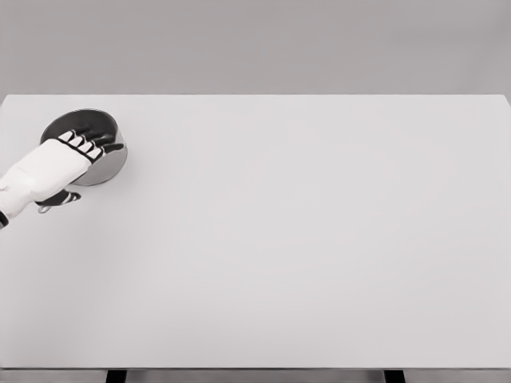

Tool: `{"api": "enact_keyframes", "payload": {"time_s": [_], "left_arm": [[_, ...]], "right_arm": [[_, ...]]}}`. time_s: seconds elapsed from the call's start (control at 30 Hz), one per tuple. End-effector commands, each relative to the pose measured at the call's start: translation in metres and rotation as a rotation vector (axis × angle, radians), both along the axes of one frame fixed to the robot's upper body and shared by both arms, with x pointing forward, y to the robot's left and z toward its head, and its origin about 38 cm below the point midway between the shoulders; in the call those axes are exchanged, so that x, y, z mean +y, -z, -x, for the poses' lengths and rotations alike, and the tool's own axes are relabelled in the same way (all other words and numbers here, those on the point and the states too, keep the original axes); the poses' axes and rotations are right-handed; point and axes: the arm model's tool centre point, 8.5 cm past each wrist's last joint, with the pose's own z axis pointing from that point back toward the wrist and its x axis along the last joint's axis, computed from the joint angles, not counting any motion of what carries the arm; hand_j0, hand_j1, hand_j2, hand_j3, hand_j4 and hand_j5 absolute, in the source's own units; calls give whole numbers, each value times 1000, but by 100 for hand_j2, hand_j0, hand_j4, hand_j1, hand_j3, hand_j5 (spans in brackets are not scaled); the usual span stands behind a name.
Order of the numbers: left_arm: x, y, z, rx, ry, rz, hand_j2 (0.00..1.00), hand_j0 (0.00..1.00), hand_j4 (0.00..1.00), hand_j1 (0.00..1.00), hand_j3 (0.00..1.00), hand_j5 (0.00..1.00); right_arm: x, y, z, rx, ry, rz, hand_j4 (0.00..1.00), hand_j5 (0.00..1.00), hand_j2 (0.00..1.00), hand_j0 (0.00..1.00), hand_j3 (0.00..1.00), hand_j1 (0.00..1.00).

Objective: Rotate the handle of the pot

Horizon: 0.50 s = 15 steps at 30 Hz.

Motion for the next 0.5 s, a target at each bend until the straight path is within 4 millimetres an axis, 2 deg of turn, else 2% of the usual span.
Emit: {"api": "enact_keyframes", "payload": {"time_s": [0.0,0.1,0.47], "left_arm": [[1,-2,-1,-6,-3,-3,100,100,100,100,100,100],[11,1,-4,-3,-31,-8,100,100,100,100,100,100],[12,3,-5,-2,-35,-7,100,100,100,100,100,100]], "right_arm": [[0,0,0,0,0,0,100,100,100,100,100,100],[0,0,0,0,0,0,100,100,100,100,100,100],[0,0,0,0,0,0,100,100,100,100,100,100]]}}
